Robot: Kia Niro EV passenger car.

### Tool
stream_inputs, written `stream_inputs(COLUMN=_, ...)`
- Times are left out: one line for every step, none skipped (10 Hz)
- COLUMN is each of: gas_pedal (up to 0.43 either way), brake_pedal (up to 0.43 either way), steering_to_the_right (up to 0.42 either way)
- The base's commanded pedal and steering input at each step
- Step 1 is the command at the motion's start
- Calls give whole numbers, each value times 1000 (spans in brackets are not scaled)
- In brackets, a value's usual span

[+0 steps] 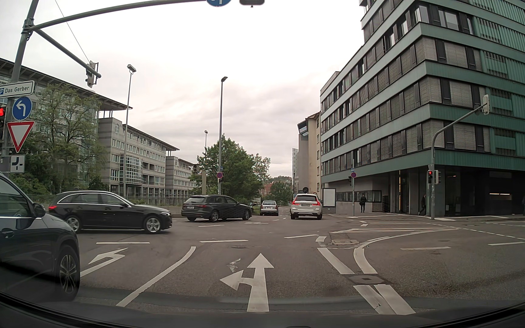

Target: Follow the waypoints while adhering to traffic rules and regulations

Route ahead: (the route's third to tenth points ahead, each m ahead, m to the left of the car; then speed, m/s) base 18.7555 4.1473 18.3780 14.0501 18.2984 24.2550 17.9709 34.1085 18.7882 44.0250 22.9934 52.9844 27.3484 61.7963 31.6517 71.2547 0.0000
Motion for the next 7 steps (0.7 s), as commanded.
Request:
stream_inputs(gas_pedal=0, brake_pedal=244, steering_to_the_right=-48)
stream_inputs(gas_pedal=0, brake_pedal=238, steering_to_the_right=-48)
stream_inputs(gas_pedal=0, brake_pedal=238, steering_to_the_right=-48)
stream_inputs(gas_pedal=0, brake_pedal=244, steering_to_the_right=-48)
stream_inputs(gas_pedal=0, brake_pedal=238, steering_to_the_right=-48)
stream_inputs(gas_pedal=0, brake_pedal=238, steering_to_the_right=-48)
stream_inputs(gas_pedal=0, brake_pedal=238, steering_to_the_right=-48)
